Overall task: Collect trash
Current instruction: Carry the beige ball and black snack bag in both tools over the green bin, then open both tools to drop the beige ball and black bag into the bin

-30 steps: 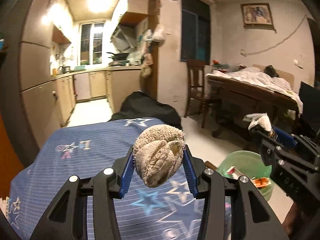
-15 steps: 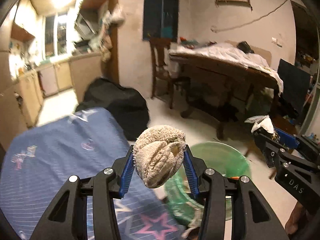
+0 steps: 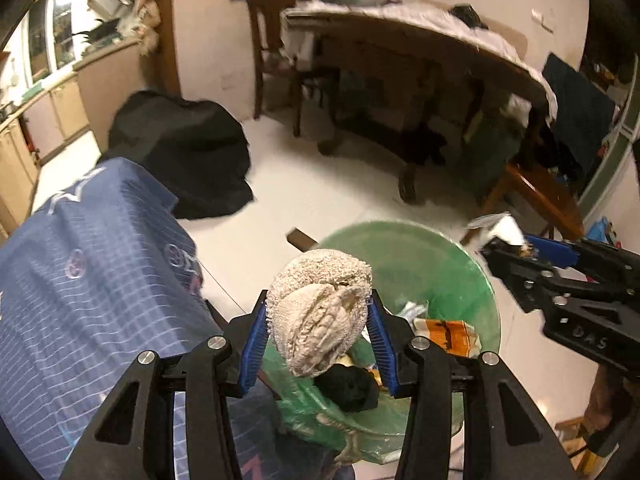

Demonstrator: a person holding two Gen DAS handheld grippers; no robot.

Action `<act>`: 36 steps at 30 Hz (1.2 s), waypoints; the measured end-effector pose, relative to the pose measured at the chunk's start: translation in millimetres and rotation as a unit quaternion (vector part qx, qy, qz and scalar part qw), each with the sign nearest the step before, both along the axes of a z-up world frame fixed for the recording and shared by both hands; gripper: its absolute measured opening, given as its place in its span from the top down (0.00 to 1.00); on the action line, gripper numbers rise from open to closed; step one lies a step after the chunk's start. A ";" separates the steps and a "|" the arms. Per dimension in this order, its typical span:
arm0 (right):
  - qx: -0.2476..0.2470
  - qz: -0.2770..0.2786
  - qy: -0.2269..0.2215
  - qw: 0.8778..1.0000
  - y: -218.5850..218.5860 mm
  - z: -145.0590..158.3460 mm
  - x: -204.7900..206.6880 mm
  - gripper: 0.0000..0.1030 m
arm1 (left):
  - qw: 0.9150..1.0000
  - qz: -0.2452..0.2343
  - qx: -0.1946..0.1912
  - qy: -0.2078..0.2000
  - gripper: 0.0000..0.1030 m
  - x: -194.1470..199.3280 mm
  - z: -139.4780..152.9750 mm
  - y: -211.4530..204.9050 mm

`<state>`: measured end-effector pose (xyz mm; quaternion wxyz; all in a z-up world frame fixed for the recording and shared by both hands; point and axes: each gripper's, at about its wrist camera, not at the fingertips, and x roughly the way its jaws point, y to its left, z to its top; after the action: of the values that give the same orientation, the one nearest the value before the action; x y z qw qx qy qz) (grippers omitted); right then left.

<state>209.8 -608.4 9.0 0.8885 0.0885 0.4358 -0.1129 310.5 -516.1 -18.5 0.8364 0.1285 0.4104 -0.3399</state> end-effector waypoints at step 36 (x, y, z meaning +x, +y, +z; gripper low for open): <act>0.029 0.014 0.043 0.999 -22.7 -27.2 19.7 0.50 | 0.996 -0.022 0.077 0.029 0.33 21.0 -50.0 -43.1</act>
<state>229.4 -631.1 -18.2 0.8674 0.1031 0.4780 -0.0919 331.5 -559.2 -68.5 0.8044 0.1911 0.4562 -0.3290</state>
